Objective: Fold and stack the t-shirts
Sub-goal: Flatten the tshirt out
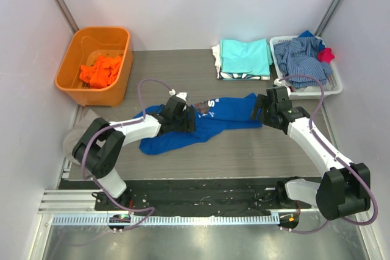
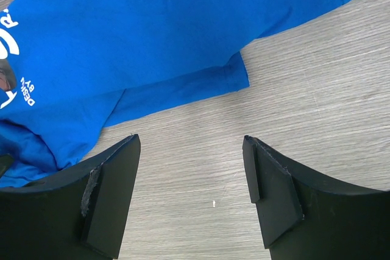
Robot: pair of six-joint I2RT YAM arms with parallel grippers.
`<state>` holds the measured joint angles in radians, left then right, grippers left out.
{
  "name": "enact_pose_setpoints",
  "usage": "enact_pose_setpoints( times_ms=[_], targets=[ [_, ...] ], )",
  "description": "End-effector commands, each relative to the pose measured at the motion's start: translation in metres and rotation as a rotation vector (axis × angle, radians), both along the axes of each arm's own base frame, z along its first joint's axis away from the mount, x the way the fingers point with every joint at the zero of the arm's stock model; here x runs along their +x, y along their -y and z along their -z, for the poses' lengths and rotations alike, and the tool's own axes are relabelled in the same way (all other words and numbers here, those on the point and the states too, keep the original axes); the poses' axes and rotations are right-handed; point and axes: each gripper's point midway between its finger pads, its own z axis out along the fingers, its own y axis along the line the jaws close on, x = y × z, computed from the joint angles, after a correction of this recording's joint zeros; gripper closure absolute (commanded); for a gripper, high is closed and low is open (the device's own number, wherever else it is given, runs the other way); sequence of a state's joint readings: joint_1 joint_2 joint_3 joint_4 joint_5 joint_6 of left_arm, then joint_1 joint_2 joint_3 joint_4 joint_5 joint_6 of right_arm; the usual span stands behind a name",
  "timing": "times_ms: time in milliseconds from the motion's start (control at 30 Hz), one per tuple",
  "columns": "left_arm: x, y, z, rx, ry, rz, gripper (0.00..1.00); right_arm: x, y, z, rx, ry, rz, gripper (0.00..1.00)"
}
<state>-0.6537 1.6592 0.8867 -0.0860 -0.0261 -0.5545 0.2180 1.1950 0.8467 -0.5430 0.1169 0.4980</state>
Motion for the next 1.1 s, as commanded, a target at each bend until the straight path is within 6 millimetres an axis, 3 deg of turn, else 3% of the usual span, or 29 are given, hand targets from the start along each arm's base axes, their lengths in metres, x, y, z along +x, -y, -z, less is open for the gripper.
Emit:
enact_pose_setpoints(
  times_ms=[0,167,267,300,400,467,500,600,633,700,733,833,933,1067],
  targets=[
    [0.016,0.017,-0.014,-0.058,0.05,-0.01,0.35,0.001,0.003,-0.011,-0.004,0.041,-0.006,0.24],
    [0.017,0.021,-0.02,-0.077,0.06,0.0,0.45,0.0,0.005,-0.012,-0.006,0.041,-0.005,0.23],
    [0.019,0.024,-0.028,-0.094,0.073,0.008,0.59,0.0,0.004,-0.012,-0.003,0.04,-0.007,0.24],
    [0.016,0.028,-0.034,-0.113,0.065,0.027,0.69,0.0,0.005,-0.013,-0.002,0.042,-0.005,0.23],
    [0.015,0.027,-0.054,-0.12,0.089,0.036,0.85,0.001,0.005,-0.015,-0.002,0.046,-0.004,0.24],
    [0.014,0.021,-0.068,-0.101,0.101,0.037,0.92,0.001,0.005,-0.016,-0.001,0.048,-0.005,0.24],
    [0.012,0.02,-0.085,-0.11,0.125,0.044,0.95,0.001,0.004,-0.016,0.003,0.047,-0.008,0.24],
    [0.014,0.005,-0.116,-0.057,0.179,0.028,0.98,0.001,0.004,-0.016,0.006,0.048,-0.007,0.24],
    [0.018,0.0,-0.142,-0.059,0.236,0.011,0.98,0.0,0.003,-0.016,0.008,0.046,-0.007,0.23],
    [0.013,-0.015,-0.157,0.002,0.258,0.018,0.98,0.0,0.003,-0.016,0.011,0.048,-0.007,0.23],
    [0.013,-0.02,-0.179,0.001,0.301,0.013,0.98,0.0,0.002,-0.016,0.013,0.046,-0.01,0.23],
    [0.01,-0.042,-0.199,0.087,0.339,-0.003,0.98,0.001,0.004,-0.017,0.009,0.053,-0.005,0.23],
    [0.003,-0.062,-0.206,0.15,0.344,-0.019,0.98,0.001,0.003,-0.017,0.012,0.051,-0.002,0.24],
    [-0.009,-0.072,-0.202,0.155,0.333,-0.023,0.97,0.002,0.003,-0.017,0.014,0.054,0.003,0.23]
  ],
)
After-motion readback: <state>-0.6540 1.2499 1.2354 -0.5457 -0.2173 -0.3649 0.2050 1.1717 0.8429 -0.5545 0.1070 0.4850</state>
